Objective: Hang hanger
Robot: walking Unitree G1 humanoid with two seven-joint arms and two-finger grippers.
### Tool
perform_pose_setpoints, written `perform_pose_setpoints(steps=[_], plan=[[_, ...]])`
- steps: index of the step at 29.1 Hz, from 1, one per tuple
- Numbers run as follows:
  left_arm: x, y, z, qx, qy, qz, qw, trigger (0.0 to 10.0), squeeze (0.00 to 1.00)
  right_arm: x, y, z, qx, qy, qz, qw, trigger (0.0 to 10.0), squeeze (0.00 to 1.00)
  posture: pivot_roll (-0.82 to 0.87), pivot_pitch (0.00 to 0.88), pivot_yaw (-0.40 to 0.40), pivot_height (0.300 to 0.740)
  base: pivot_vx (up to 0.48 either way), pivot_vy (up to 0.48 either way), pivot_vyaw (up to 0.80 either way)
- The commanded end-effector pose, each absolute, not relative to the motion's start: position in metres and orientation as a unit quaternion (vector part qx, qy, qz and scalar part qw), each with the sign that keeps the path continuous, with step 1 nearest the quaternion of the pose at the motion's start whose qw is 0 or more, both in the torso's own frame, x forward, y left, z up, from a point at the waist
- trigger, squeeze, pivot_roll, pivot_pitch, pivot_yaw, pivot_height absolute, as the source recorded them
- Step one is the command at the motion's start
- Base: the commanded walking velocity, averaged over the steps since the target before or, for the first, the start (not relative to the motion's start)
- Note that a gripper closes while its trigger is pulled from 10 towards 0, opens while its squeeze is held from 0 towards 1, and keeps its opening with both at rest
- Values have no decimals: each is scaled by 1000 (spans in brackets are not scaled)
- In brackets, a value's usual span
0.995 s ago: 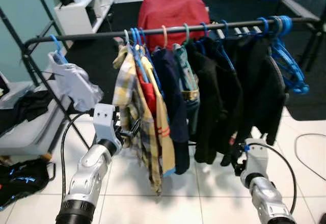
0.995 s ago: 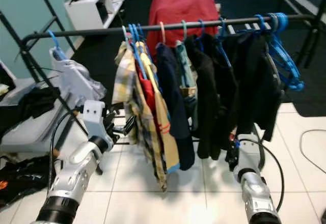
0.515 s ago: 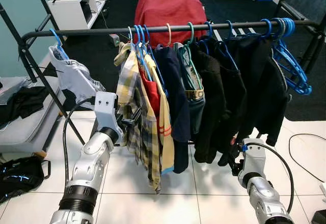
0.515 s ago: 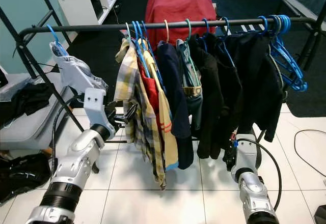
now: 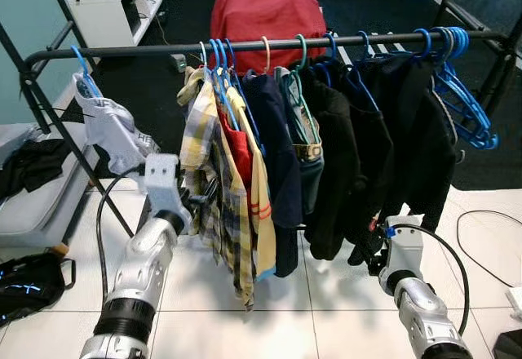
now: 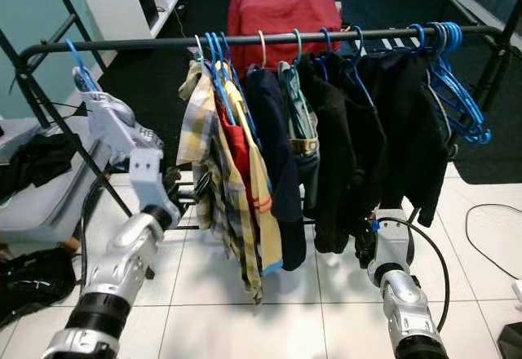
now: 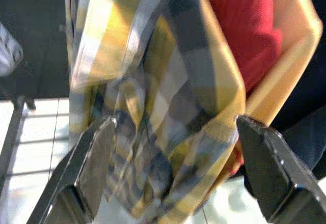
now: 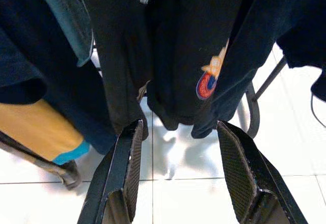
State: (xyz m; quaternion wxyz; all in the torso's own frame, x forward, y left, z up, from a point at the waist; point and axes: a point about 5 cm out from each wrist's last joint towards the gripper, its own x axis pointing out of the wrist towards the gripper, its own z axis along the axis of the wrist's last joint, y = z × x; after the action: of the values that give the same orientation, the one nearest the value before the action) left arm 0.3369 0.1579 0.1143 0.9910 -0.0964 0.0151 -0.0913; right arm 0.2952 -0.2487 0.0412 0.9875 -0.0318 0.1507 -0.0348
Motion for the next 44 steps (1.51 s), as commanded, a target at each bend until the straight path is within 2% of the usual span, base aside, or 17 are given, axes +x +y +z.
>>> perform_pose_setpoints(steps=[1,16,35,44], plan=[[334,164,108,-98,21,-77,992,10000,0,297,-248,43,-32,149,-29,988,10000,0,-123,123,32,740,274,0,0],[334,158,117,-112,-4,-76,991,10000,0,299,-251,44,-43,154,-20,987,10000,0,-126,113,26,740,294,0,0],[333,162,125,-108,-20,-70,991,10000,0,294,-252,39,-46,163,-21,985,10000,0,-121,119,31,740,335,0,0],[330,150,126,-64,-3,-86,994,10000,0,293,-253,38,-46,164,-23,985,10000,0,-120,120,33,740,100,0,0]])
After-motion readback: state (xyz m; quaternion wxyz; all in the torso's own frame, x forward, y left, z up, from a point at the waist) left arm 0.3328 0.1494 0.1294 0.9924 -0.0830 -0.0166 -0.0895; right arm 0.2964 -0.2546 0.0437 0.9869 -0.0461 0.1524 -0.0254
